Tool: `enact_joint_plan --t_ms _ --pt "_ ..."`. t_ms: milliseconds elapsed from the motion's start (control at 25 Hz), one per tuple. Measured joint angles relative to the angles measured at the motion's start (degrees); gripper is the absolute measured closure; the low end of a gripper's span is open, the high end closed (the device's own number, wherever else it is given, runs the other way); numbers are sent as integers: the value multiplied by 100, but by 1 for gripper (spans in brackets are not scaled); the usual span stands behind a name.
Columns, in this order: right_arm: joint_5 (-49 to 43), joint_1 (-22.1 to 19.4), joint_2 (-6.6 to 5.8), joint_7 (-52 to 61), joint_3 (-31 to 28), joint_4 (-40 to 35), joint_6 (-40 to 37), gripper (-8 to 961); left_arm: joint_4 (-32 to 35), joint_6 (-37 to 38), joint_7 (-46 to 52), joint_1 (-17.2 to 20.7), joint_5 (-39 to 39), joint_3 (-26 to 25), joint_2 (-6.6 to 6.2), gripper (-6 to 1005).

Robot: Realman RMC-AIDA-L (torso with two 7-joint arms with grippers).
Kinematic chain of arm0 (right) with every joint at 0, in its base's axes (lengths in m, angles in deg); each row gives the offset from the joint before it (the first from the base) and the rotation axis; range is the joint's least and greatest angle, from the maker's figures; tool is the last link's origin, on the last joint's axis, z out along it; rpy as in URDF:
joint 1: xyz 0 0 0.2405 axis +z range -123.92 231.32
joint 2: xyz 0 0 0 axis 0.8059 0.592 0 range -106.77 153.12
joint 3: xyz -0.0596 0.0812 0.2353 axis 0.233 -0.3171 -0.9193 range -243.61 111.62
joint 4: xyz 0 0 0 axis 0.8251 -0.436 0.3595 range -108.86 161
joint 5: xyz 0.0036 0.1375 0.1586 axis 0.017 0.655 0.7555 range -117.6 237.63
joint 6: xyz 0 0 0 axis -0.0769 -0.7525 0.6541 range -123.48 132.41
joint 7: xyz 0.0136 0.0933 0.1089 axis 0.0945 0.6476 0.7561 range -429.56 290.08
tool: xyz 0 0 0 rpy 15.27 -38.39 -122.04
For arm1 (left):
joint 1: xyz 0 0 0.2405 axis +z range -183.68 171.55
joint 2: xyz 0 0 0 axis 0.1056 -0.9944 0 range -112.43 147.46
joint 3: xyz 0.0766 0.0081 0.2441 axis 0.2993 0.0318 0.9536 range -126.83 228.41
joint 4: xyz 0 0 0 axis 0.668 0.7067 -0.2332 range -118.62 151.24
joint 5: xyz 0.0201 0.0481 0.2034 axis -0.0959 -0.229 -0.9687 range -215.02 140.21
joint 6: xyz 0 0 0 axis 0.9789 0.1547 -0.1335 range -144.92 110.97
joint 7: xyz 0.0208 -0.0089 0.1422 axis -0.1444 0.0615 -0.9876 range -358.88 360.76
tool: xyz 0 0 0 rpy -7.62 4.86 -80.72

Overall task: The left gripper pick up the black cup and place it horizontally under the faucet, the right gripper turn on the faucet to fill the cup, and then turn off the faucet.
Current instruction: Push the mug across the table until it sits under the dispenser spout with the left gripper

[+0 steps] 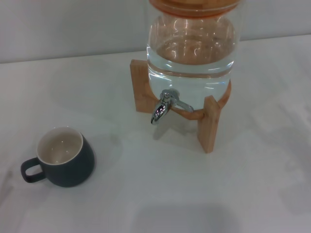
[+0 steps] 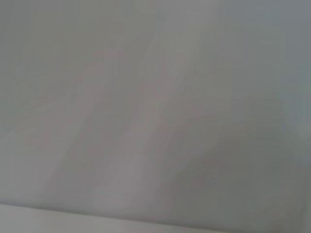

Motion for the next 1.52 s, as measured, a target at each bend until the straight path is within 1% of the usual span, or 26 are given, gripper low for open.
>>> enact_joint_plan --t_ms 80,200,320,480,760,920,1520 --pt "-1 10 -8 8 -6 0 -17 84 29 56 -175 24 -141 1 17 111" --pt "-3 37 -16 8 -7 1 -36 85 256 51 -557 45 -287 0 35 111" --pt "-5 46 -17 -1 -10 3 -40 85 406 -2 -706 41 -426 1 30 111" --pt "-5 58 -2 -7 -13 3 -41 85 447 -64 -818 41 -601 1 41 111" --pt "-4 48 37 -36 -17 3 -18 85 476 -329 -805 92 -624 1 43 112" --pt "-5 44 50 -39 -17 3 -9 85 603 -582 -814 28 -717 1 21 112" --pt "-5 60 62 -41 -17 3 -6 84 619 -987 -821 -186 -892 0 26 112"
